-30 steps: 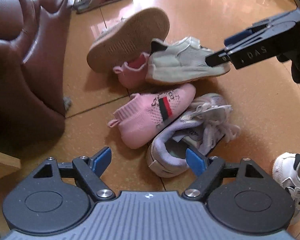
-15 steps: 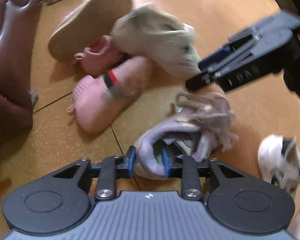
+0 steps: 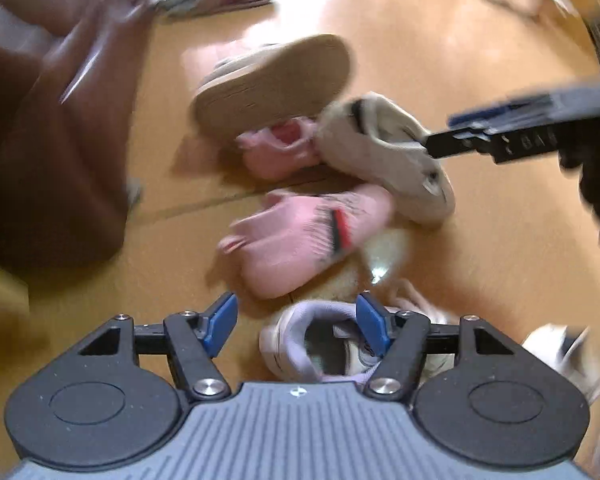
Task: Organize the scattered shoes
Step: 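Grasp a black-strapped white shoe with the right gripper while the left grasps a grey-lined white shoe, then carry both shoes to the shoe row and open the right gripper to release its shoe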
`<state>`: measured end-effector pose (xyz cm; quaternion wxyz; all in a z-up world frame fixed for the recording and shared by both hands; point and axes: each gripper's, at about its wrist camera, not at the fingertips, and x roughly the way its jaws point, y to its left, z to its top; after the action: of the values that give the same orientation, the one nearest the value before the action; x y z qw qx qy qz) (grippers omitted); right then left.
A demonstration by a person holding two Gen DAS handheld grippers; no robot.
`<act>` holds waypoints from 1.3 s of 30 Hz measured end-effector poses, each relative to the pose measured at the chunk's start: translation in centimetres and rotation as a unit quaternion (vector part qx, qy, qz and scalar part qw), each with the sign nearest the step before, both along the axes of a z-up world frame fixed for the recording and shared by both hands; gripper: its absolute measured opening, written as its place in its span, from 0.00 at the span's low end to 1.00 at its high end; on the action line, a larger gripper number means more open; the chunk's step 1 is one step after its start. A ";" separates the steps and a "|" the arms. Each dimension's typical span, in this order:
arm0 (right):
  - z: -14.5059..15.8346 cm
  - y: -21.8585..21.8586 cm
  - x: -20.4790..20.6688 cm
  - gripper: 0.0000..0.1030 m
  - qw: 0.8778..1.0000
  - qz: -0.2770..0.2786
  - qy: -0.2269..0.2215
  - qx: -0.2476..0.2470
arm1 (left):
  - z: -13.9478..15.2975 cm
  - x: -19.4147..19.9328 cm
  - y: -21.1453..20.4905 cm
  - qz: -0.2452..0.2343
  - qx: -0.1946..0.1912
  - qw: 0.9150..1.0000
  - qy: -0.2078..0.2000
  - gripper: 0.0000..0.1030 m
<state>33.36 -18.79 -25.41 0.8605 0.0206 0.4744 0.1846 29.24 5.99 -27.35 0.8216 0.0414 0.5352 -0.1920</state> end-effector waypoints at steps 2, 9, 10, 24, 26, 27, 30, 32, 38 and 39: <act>-0.2 -0.2 0.7 0.55 1.000 -0.003 -0.004 0.001 | 0.0 -0.8 1.5 0.071 -0.017 0.997 0.017 0.63; -1.8 0.0 3.0 0.52 1.000 0.002 0.019 -0.014 | -1.1 -3.0 2.7 0.208 -0.094 0.971 0.072 0.63; -2.0 0.1 3.3 0.49 1.000 0.003 0.020 -0.017 | -1.3 -3.0 2.5 0.218 -0.095 0.968 0.077 0.63; -3.6 0.3 4.6 0.27 0.999 0.011 0.020 -0.034 | -5.0 -2.9 1.7 0.275 -0.094 0.953 0.086 0.28; -3.9 0.7 4.7 0.26 0.999 0.016 0.019 -0.043 | -5.1 -2.9 1.7 0.267 -0.099 0.955 0.082 0.25; -4.0 0.8 4.9 0.21 0.998 0.014 0.022 -0.050 | -5.1 -2.8 1.8 0.262 -0.111 0.955 0.084 0.20; -4.0 0.0 5.4 0.11 0.999 -0.015 0.038 -0.035 | -4.5 -2.5 1.9 0.258 -0.132 0.954 0.076 0.18; -3.8 -1.1 5.3 0.08 0.998 -0.042 0.044 -0.013 | -3.7 -2.4 1.4 0.249 -0.143 0.956 0.065 0.18; -1.6 -6.2 4.0 0.08 0.984 -0.149 0.063 0.073 | 0.0 -2.0 0.5 0.218 -0.177 0.959 0.033 0.16; -1.3 -6.7 3.7 0.08 0.982 -0.160 0.065 0.082 | 0.9 -2.0 0.6 0.214 -0.181 0.960 0.026 0.16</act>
<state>37.08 -25.50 -26.68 0.8417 0.1787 0.5028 0.0818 27.28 6.58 -26.46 0.8228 -0.2288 0.5092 -0.1067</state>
